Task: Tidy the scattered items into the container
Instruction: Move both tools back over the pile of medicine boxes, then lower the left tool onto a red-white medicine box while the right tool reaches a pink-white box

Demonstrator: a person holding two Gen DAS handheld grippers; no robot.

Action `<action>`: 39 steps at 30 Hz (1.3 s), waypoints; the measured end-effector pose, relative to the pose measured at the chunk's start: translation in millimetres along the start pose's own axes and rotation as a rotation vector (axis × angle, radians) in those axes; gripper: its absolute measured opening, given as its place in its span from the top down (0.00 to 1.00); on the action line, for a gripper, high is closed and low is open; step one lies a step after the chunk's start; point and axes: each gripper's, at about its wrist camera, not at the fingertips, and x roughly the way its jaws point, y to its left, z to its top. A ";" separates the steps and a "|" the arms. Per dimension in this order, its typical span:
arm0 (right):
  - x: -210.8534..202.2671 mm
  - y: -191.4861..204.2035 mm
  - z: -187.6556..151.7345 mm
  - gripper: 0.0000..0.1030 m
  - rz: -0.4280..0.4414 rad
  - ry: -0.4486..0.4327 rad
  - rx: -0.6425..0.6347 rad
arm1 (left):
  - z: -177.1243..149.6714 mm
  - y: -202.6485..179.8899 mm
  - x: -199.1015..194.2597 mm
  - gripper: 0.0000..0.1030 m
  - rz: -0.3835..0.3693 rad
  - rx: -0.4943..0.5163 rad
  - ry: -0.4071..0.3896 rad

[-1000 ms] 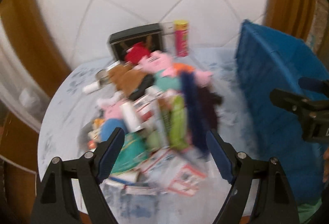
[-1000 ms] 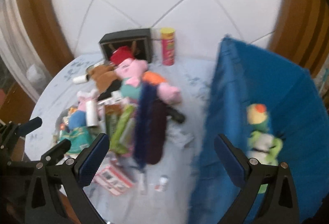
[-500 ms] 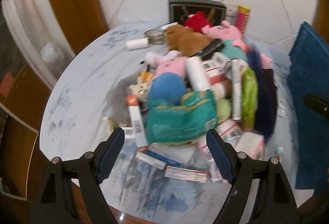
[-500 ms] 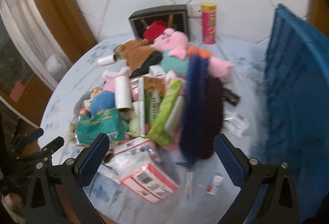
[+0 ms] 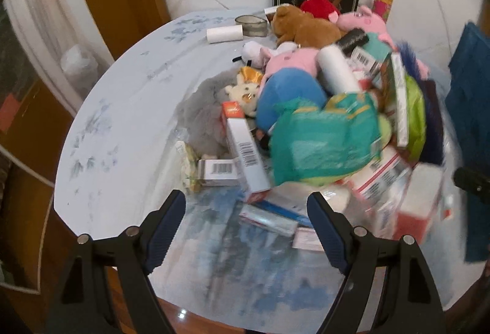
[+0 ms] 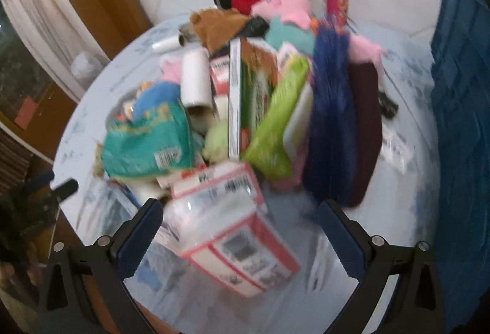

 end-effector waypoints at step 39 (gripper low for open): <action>61.0 101.4 -72.0 0.73 0.110 0.066 -0.160 | -41.8 -10.0 90.9 0.48 -0.248 -0.092 0.086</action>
